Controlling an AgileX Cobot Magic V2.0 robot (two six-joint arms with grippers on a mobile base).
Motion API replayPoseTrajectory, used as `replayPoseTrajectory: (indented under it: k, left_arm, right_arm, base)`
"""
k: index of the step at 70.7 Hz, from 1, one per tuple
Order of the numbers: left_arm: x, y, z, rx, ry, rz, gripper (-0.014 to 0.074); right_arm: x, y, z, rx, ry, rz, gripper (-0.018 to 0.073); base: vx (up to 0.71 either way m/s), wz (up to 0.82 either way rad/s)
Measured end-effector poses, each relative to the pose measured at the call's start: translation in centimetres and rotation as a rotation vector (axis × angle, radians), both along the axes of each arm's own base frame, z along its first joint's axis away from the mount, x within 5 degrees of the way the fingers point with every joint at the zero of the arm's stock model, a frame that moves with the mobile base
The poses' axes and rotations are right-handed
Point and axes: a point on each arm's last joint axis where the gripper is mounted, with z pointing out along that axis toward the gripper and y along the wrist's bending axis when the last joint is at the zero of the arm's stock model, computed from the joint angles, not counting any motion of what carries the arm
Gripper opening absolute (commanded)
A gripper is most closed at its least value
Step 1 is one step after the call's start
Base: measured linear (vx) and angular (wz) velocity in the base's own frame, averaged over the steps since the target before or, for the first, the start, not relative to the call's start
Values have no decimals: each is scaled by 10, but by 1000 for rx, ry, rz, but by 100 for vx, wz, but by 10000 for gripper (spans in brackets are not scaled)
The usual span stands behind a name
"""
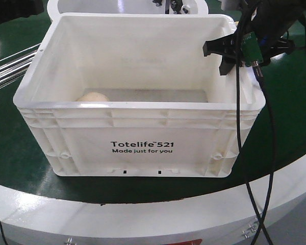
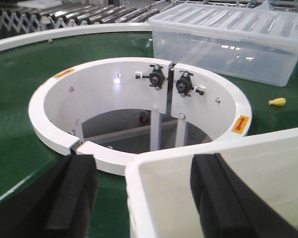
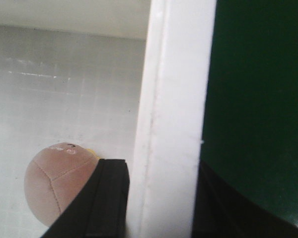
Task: Place moving items into box and shelve
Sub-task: 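Lower the left gripper onto the crate rim nearest it and grip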
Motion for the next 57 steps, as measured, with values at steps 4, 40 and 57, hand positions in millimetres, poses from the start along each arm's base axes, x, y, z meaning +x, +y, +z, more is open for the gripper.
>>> replayPoseTrajectory:
  k: [4,40,57]
  left_arm:
    - [-1,-1,-1,-6,13,-11,533]
    - [-2,-5,-6,-11,69,-52,533]
    - [3,-6,-25,0,207,-57,533]
  right_arm:
    - [0,0,0,-1,0,6,-6]
    - [0,0,0,-5,-4,20,-6]
    - [0,0,0,-4,-4,20,-6]
  base:
    - [0,0]
    - [0,0]
    - [0,0]
